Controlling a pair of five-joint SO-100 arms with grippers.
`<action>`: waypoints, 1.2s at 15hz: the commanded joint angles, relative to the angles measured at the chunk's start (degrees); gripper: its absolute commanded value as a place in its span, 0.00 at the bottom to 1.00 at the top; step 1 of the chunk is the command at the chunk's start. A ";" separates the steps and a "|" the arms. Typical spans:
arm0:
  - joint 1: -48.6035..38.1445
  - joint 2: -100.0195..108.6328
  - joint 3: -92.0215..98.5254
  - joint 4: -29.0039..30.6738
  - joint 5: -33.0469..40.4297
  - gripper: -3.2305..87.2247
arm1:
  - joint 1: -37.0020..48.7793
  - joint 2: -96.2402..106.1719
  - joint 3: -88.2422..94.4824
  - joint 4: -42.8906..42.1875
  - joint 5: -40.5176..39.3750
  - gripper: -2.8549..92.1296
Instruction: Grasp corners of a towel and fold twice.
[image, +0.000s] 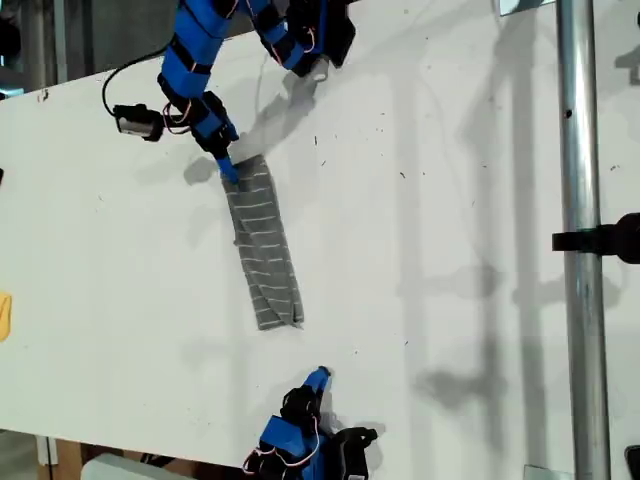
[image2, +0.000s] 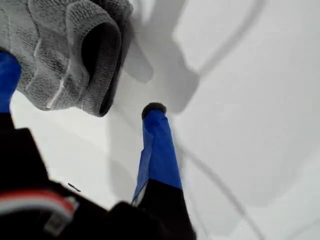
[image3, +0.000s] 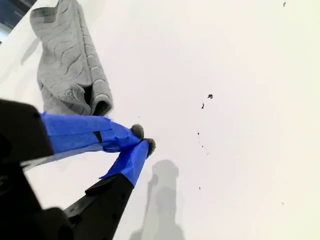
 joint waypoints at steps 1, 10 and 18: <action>-0.26 0.44 -0.53 1.14 0.53 0.01 | -2.02 -4.57 -1.93 -4.92 -0.62 0.53; -0.35 0.44 0.62 2.20 0.09 0.01 | -17.05 -16.17 -14.59 -10.90 -2.20 0.22; -0.88 0.44 0.53 2.20 1.41 0.02 | -11.51 2.37 -3.60 -0.53 -0.79 0.03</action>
